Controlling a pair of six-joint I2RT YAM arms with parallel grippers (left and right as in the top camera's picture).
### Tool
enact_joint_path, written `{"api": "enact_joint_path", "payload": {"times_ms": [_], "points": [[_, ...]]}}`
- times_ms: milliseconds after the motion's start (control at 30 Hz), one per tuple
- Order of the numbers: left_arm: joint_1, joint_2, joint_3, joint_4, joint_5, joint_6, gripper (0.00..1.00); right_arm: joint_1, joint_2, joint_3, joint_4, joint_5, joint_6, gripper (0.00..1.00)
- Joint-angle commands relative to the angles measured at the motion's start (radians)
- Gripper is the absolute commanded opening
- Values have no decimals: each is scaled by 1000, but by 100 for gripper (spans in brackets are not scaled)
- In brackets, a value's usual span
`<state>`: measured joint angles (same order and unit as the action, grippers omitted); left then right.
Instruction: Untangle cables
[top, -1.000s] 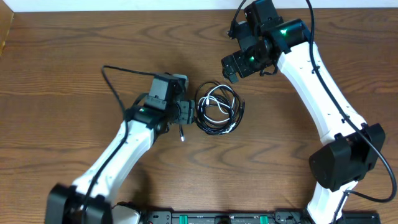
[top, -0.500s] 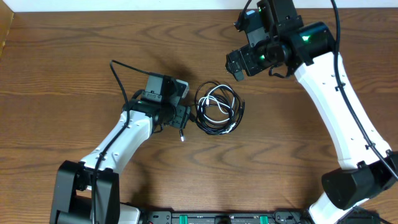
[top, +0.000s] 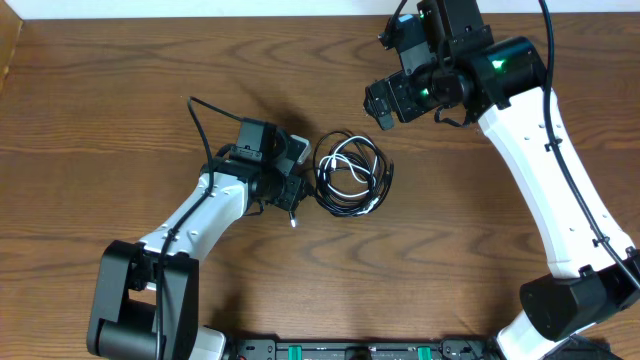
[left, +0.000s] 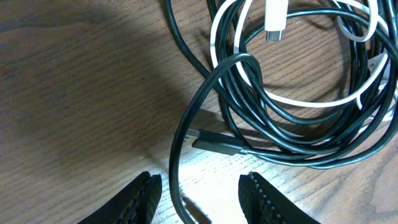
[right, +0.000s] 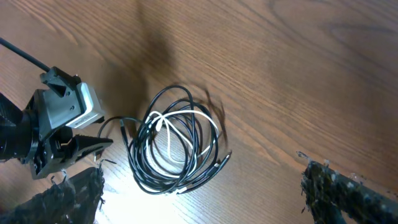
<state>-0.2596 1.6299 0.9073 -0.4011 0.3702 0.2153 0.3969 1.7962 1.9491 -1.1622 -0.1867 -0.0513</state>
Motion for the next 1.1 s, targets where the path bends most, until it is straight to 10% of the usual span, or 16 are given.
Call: {"api": "enact_joint_path", "payload": {"times_ms": [0,167,267,1067], "points": [[4,44,-10,14,19,20,46,-3,-31,-1,-2,-7,9,99],[4,89,-10,58,23,-11,43,-3,-42,-1,-8,-7,4,99],[4,89,-10,97,-1,-57,24,-3,-51,-1,-9,-7,4,99],[9,31,26,118,4,-124,8,-3,-58,-1,-21,-7,-18,99]]}}
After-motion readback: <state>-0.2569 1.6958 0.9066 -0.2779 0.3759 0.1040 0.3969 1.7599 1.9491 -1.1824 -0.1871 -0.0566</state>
